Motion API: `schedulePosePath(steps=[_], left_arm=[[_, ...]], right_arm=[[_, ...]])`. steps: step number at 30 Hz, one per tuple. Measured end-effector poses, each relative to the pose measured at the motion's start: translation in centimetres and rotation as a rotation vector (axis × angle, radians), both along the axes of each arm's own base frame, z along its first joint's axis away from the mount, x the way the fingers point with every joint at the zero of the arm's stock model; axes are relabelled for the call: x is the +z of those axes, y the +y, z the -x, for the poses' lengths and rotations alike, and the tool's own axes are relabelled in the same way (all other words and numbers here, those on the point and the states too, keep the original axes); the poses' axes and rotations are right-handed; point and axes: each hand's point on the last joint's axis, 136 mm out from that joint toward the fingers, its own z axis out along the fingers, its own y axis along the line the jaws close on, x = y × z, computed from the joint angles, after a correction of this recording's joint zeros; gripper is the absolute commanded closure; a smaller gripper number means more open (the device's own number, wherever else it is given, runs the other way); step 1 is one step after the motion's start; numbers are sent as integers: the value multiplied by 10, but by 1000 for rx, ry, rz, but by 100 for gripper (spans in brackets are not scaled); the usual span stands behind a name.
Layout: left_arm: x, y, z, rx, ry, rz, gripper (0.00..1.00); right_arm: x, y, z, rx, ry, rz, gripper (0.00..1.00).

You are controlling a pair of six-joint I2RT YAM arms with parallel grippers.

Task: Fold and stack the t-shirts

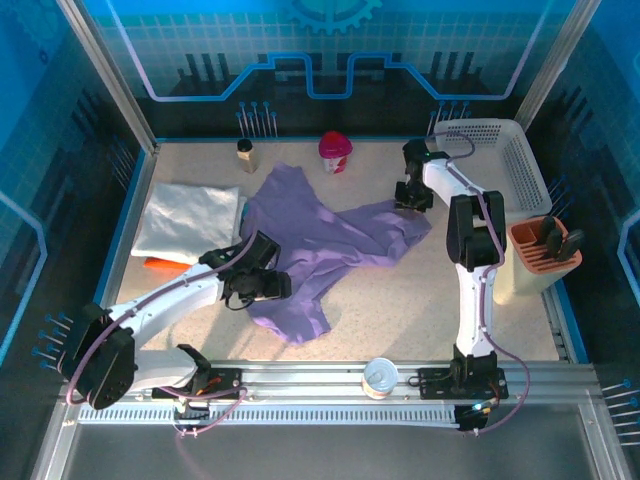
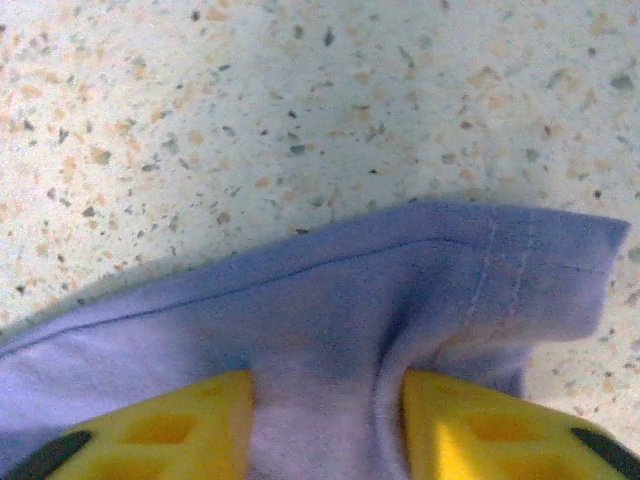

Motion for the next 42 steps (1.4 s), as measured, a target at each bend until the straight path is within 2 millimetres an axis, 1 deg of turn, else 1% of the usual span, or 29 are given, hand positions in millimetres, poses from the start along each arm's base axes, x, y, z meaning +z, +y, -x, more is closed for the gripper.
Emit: schedulePosePath(steps=[2, 6, 9, 11, 16, 18, 20, 22, 23, 25, 27, 30, 31, 32, 33, 34, 36, 38, 42], left_arm=[[0, 0, 0, 0, 2, 1, 36], [-2, -6, -2, -8, -3, 13, 36], [-8, -13, -1, -25, 7, 15, 36], [-15, -17, 3, -33, 22, 15, 36], [-38, -19, 13, -50, 76, -16, 37], [-43, -18, 16, -46, 88, -22, 37], [-46, -17, 18, -38, 95, -24, 37], [-49, -16, 19, -34, 98, -25, 37], [-49, -16, 20, -33, 99, -25, 37], [-50, -15, 21, -33, 102, -27, 37], [-50, -15, 21, -33, 102, -28, 37], [-48, -14, 21, -31, 96, -29, 37], [-46, -13, 21, -31, 92, -28, 36], [-44, -13, 21, -31, 88, -26, 36], [-42, -12, 22, -31, 83, -23, 36], [-39, -12, 23, -31, 80, -20, 36], [-34, -10, 26, -30, 79, -18, 37], [-28, -8, 29, -22, 74, -6, 36], [-7, -5, 38, 2, 45, 53, 36]], right_arm=[[0, 0, -1, -8, -3, -3, 100], [5, 1, -4, -14, -20, -5, 100], [15, 1, -6, -26, -45, 0, 100], [30, 2, -11, -38, -81, 0, 100], [87, 4, -37, -89, -243, -33, 100], [106, 5, -49, -112, -305, -47, 100], [121, 5, -60, -137, -361, -60, 100], [129, 6, -69, -167, -406, -77, 100], [130, 6, -72, -178, -417, -83, 97], [128, 7, -80, -199, -436, -98, 82], [121, 8, -90, -210, -445, -106, 77], [107, 10, -101, -214, -441, -107, 53], [101, 10, -101, -210, -429, -106, 44], [98, 10, -101, -208, -422, -104, 38], [96, 11, -100, -199, -416, -106, 28], [94, 13, -99, -187, -410, -109, 16], [95, 14, -97, -167, -410, -111, 0], [92, 14, -84, -143, -392, -105, 0], [90, 15, -41, -106, -349, -128, 0]])
